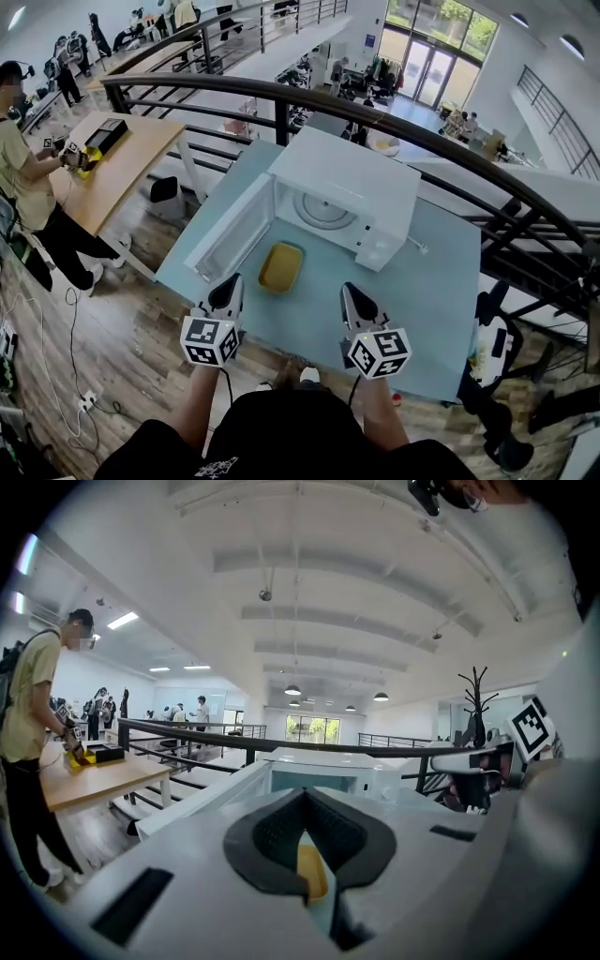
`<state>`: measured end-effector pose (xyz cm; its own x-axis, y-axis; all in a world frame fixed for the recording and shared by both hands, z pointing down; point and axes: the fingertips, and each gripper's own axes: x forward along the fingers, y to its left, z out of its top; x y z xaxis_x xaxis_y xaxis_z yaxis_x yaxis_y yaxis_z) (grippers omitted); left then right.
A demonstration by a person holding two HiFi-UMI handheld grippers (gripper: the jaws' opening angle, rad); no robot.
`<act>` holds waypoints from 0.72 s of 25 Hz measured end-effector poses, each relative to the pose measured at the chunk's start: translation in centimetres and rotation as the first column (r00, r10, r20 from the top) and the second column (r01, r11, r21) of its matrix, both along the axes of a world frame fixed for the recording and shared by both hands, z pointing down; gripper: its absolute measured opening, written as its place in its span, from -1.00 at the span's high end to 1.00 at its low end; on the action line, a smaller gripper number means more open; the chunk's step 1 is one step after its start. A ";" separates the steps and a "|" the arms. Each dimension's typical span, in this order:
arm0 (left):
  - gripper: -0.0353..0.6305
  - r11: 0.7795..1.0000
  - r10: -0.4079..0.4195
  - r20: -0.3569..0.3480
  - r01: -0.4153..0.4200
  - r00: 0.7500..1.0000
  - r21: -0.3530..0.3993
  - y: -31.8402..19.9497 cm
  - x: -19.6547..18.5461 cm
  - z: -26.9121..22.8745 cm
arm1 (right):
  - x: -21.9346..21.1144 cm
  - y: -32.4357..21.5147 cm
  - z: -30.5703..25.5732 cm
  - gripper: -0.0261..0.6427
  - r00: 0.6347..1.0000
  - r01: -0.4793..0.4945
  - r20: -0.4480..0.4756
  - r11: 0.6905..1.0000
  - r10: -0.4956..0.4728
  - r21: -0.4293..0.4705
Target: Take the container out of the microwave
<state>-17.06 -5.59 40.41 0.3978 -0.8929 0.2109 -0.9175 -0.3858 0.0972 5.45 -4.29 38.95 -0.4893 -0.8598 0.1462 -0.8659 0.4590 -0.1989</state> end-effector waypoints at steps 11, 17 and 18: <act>0.87 0.993 0.022 -0.021 -0.019 1.000 0.120 0.9 -2.2 -5.2 | -1.6 1.1 -4.0 0.90 0.999 -0.020 -0.030 0.995 0.023 0.093; 0.87 0.990 0.039 -0.031 -0.034 0.999 0.134 1.1 -2.6 -6.1 | -2.2 1.6 -4.9 0.90 0.999 -0.023 -0.029 0.994 0.026 0.106; 0.87 0.991 0.040 -0.030 -0.036 0.999 0.131 1.2 -2.6 -5.9 | -2.3 1.6 -4.9 0.90 0.999 -0.025 -0.025 0.994 0.027 0.103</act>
<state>-19.65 -4.43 34.48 0.4370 -0.8959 0.0802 -0.8989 -0.4318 0.0737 3.20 -2.65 34.09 -0.4638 -0.8833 0.0691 -0.8821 0.4531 -0.1285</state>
